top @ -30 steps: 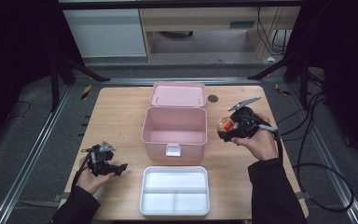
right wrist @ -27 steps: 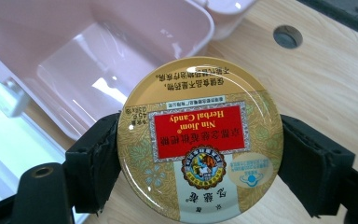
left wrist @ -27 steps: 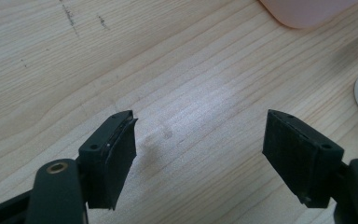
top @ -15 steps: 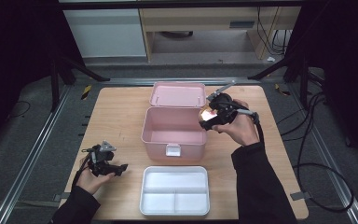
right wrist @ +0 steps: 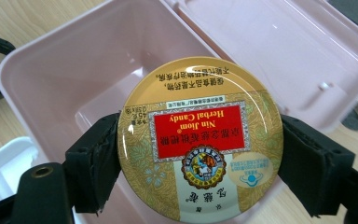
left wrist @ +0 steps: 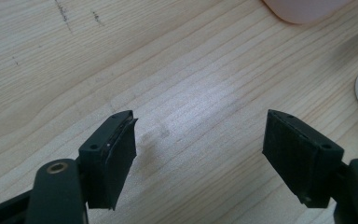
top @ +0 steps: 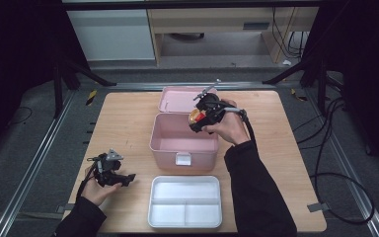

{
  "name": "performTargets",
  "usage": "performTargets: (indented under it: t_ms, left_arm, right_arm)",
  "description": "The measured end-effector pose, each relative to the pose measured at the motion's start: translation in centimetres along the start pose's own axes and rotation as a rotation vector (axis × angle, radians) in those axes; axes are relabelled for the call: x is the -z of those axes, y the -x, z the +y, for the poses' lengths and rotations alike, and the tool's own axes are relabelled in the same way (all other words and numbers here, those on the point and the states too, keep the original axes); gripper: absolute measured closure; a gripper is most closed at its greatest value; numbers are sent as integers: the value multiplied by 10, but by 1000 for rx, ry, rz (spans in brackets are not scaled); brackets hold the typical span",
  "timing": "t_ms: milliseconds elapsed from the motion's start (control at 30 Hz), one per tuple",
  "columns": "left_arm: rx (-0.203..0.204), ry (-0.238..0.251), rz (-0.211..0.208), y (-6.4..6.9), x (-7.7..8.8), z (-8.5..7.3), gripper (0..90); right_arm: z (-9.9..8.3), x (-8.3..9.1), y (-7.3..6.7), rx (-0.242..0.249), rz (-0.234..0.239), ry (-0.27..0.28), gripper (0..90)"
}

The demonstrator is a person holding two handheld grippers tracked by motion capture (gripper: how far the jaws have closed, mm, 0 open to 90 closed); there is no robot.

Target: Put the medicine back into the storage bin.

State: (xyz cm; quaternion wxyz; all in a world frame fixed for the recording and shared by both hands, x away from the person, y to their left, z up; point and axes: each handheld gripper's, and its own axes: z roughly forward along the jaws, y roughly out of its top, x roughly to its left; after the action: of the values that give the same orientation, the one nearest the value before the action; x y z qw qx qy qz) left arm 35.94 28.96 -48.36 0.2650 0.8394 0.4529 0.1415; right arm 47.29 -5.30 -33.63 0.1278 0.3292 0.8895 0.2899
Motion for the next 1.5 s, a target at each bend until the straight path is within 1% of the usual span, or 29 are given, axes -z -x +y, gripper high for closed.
performTargets:
  t_ms: [67, 100, 133, 167, 267, 367, 467, 500, 533, 633, 700, 767, 800, 900, 1033, 1067, 1167, 1200, 1333, 1367, 1433, 1467, 1500]
  left_arm:
    - [-2, 0, -2, 0, 0, 0, 252]
    - [-4, 0, -1, 0, 0, 0, 252]
    - [-7, -1, 0, 0, 0, 0, 252]
    - [-7, -1, -1, 0, 0, 0, 252]
    - [-7, -2, -2, 0, 0, 0, 252]
    - [-7, -1, -2, -1, 0, 0, 252]
    - [-7, 0, -2, -1, 0, 0, 252]
    - [-7, 0, -2, -1, 0, 0, 252]
    - [-7, -1, -3, -1, 0, 0, 252]
    - [-7, -2, -3, -1, 0, -1, 252]
    - [-7, -1, -3, -1, 0, -1, 252]
    - [-8, -2, -3, -1, -1, -1, 252]
    - [-8, -3, -4, -1, -1, -1, 252]
    - [-10, -4, -4, 0, -1, -1, 251]
    - [-7, -2, -6, -1, 0, -1, 251]
    - [-6, -1, -5, -1, 0, -1, 251]
    - [-7, -2, -5, -1, 0, -1, 251]
    - [-10, -2, -4, -1, 0, -1, 251]
    - [-11, -4, -7, 0, -1, -1, 251]
    - [-12, -4, -7, 0, -1, -1, 251]
    - [-12, -4, -7, 0, -1, -1, 250]
    - [-12, -4, -7, 0, -1, -1, 250]
    - [-12, -4, -7, 0, -1, -1, 250]
  right_arm:
    - [5, -9, -2, 13, 7, 1, 208]
    - [7, -12, -4, 8, 9, 5, 208]
    - [9, -17, -4, 20, 13, 10, 208]
    - [11, -21, -5, 19, 21, 13, 208]
    - [16, -33, -8, 29, 38, -6, 208]
    - [21, -44, -12, 27, 54, -15, 208]
    - [26, -55, -15, 39, 59, -22, 208]
    - [27, -57, -16, 36, 62, -21, 208]
    - [28, -60, -17, 47, 65, -25, 208]
    - [32, -70, -20, 57, 71, -36, 208]
    - [33, -74, -22, 56, 75, -43, 208]
    - [35, -81, -24, 74, 80, -45, 208]
    - [36, -83, -26, 67, 83, -52, 208]
    - [39, -93, -31, 79, 88, -66, 208]
    - [40, -105, -35, 97, 99, -85, 207]
    - [40, -109, -37, 94, 101, -92, 207]
    - [38, -117, -37, 113, 96, -116, 207]
    - [37, -119, -38, 102, 98, -124, 206]
    - [35, -128, -38, 110, 106, -133, 204]
    - [34, -130, -38, 119, 105, -136, 203]
    - [34, -133, -38, 121, 107, -141, 202]
    - [34, -135, -39, 110, 108, -150, 201]
    - [34, -136, -38, 118, 105, -145, 201]
